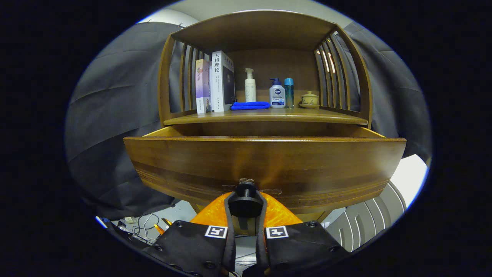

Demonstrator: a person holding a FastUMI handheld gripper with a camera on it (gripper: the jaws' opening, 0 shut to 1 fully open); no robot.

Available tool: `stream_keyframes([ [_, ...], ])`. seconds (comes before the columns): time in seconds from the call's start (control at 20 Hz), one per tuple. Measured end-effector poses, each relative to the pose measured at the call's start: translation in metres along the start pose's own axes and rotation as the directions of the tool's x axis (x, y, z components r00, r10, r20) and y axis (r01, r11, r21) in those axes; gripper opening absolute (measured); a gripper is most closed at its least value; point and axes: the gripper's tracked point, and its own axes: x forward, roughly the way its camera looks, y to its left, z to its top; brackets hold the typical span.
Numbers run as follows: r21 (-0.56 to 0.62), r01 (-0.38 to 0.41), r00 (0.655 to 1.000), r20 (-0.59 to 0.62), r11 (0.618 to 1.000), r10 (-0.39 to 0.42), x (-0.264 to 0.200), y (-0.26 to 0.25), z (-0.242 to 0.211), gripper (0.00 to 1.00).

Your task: Pull open the drawer, take out the items inside it, and place them on the countertop above the cabinet.

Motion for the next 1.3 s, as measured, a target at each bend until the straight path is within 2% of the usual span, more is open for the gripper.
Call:
stream_keyframes([
  [0.45, -0.019, -0.02, 1.0, 0.003, 1.0, 0.02, -0.031, 0.005, -0.015, 0.23],
  [0.95, -0.032, -0.037, 0.999, -0.009, 0.999, 0.037, -0.044, 0.011, -0.022, 0.23],
  [1.05, -0.009, -0.064, 0.997, -0.03, 0.998, 0.064, -0.048, 0.014, -0.023, 0.35],
  [1.15, -0.005, -0.063, 0.998, -0.031, 0.998, 0.063, -0.055, 0.009, -0.017, 0.43],
  [1.3, -0.015, -0.04, 0.999, 0.005, 0.999, 0.04, -0.07, 0.0, 0.0, 0.64],
])
